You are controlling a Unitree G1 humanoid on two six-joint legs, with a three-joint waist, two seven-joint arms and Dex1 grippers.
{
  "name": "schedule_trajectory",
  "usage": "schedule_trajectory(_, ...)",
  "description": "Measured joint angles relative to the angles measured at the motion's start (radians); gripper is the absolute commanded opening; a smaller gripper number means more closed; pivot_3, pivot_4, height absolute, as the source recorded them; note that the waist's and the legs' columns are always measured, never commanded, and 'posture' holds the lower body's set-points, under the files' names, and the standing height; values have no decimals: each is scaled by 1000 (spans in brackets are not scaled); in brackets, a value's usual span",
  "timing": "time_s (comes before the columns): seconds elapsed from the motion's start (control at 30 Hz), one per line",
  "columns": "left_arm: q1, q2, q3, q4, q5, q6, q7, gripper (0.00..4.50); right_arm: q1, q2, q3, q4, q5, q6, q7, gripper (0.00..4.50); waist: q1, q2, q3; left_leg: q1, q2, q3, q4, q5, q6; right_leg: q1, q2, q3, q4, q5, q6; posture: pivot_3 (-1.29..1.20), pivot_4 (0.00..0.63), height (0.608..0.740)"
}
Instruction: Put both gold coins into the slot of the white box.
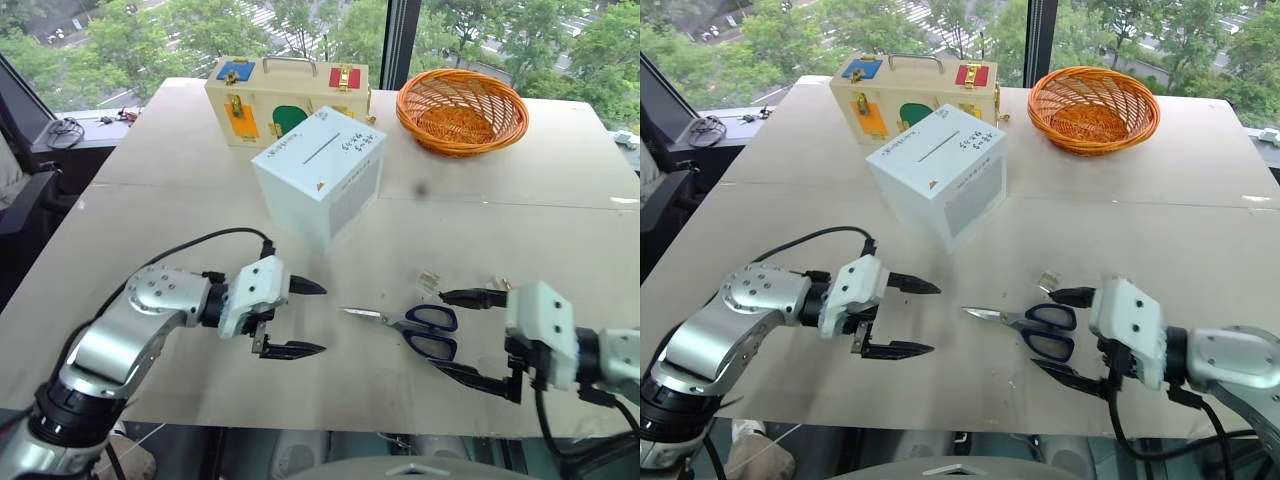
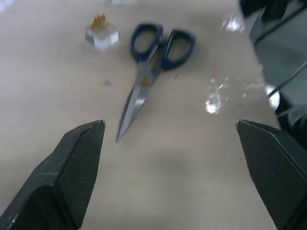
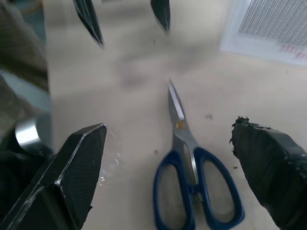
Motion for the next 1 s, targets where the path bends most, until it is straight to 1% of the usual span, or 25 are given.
schedule_trajectory(0.07,-97,-19,-73,-32,0,86,15,4453,140,28,-170,-14,56,-33,35,4500,7,0,0,1,0,0,2,0,0,1,0,1,0,0,1,0,150,740)
schedule_trajectory(0.2,-226,-97,-199,-18,37,178,54,4453,389,73,-428,-18,145,-132,88,4500,4,-1,-1,3,-2,0,2,0,0,3,1,3,1,0,1,0,150,740)
schedule_trajectory(0.3,-288,-127,-286,16,83,211,61,4453,550,75,-521,-24,176,-237,158,4500,-5,-1,-1,5,0,-1,2,0,0,3,5,7,2,0,1,0,150,740)
schedule_trajectory(0.47,-352,-183,-401,94,165,224,71,4453,647,118,-596,-27,180,-392,194,4500,-11,-1,-1,6,0,-1,2,0,0,2,6,8,4,0,1,0,150,740)
schedule_trajectory(0.53,-358,-202,-429,127,200,209,77,4453,650,159,-594,-25,196,-411,184,4500,-11,-1,-1,5,0,-2,2,0,0,2,6,8,4,0,1,0,150,740)
schedule_trajectory(0.57,-358,-208,-440,142,217,202,80,4453,610,159,-581,-20,216,-411,161,4500,-13,-1,-1,5,1,-1,2,0,0,1,5,9,4,0,1,0,150,740)
schedule_trajectory(0.6,-359,-210,-452,153,228,195,80,4453,555,149,-564,-18,226,-411,145,4500,-21,-2,-1,5,1,0,2,0,0,1,5,11,4,0,0,0,150,740)
schedule_trajectory(0.67,-359,-207,-458,153,234,187,72,4453,511,102,-538,-12,225,-406,148,4500,-24,-1,0,6,0,2,2,0,0,1,5,13,4,0,0,0,150,740)
schedule_trajectory(0.73,-362,-190,-450,152,233,186,56,4453,461,79,-505,-5,230,-400,150,4500,-21,-2,0,6,0,0,2,0,0,1,5,12,4,0,0,0,150,740)
schedule_trajectory(0.8,-381,-200,-440,171,234,187,50,4453,401,63,-463,10,239,-395,150,4500,-14,-2,0,5,-1,0,2,0,0,1,5,12,4,0,0,0,150,740)
schedule_trajectory(0.87,-392,-210,-439,189,239,173,49,4453,354,59,-426,32,216,-403,177,4500,-10,-2,0,5,-2,0,2,0,0,1,5,13,4,0,0,0,150,740)
schedule_trajectory(0.93,-392,-223,-441,208,254,159,49,4453,340,56,-405,62,188,-407,226,4500,-7,-2,0,4,-2,1,2,0,0,1,5,14,4,0,0,0,150,740)
schedule_trajectory(1.0,-395,-242,-449,236,275,146,52,4453,327,49,-397,94,167,-410,299,4500,-5,-2,0,4,-2,1,2,0,0,1,5,14,4,0,0,0,150,740)
